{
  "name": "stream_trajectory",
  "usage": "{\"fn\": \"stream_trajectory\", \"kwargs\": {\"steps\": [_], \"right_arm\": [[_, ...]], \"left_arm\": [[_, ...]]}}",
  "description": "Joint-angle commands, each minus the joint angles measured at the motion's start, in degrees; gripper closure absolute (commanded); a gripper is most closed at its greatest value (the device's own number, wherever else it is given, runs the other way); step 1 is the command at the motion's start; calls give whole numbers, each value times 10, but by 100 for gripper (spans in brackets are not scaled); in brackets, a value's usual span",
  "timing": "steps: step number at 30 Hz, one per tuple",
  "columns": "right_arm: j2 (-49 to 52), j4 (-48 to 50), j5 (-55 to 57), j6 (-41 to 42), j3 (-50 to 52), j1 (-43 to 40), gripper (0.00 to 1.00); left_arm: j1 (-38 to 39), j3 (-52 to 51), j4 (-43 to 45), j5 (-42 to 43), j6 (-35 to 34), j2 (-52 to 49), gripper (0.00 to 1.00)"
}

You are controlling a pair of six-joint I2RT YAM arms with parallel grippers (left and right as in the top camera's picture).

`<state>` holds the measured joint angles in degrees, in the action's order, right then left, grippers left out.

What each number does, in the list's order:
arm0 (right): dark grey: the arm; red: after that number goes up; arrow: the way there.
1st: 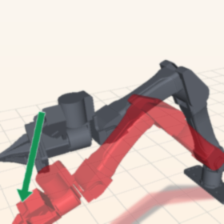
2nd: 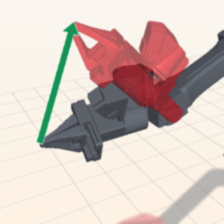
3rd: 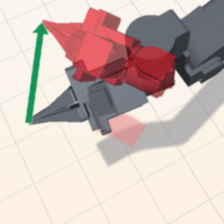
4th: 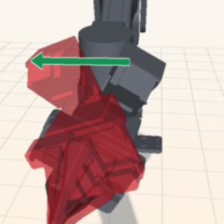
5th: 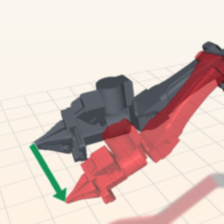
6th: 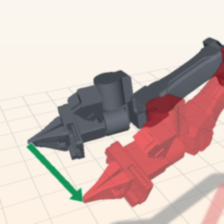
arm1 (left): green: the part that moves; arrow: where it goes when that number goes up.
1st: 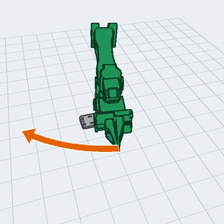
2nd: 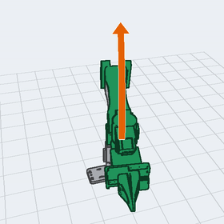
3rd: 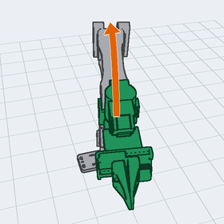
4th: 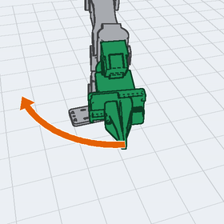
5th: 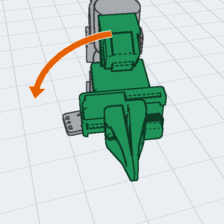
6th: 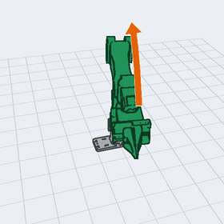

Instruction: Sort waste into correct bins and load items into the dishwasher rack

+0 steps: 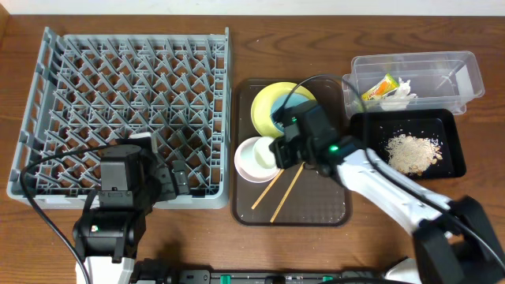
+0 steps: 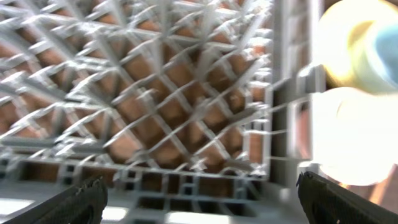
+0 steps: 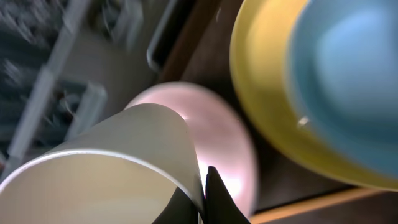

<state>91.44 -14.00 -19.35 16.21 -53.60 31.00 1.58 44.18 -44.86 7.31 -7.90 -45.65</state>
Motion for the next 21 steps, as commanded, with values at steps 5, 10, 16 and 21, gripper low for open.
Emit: {"fn": "stream_trajectory", "kwargs": {"steps": [5,10,16,21], "right_arm": [[-107,3,-105,12,-8,-108,99],[-106,5,-265,9,-8,-152,99],[-98,40,-419,-13,-8,-137,99],[-97,84,-466,-12,-8,-120,99]], "left_arm": [[-3,12,58,210,-6,-6,1],[-3,12,124,377,-47,-44,1],[-2,12,228,567,-106,-120,1],[-2,12,313,681,-160,-177,1]]}}
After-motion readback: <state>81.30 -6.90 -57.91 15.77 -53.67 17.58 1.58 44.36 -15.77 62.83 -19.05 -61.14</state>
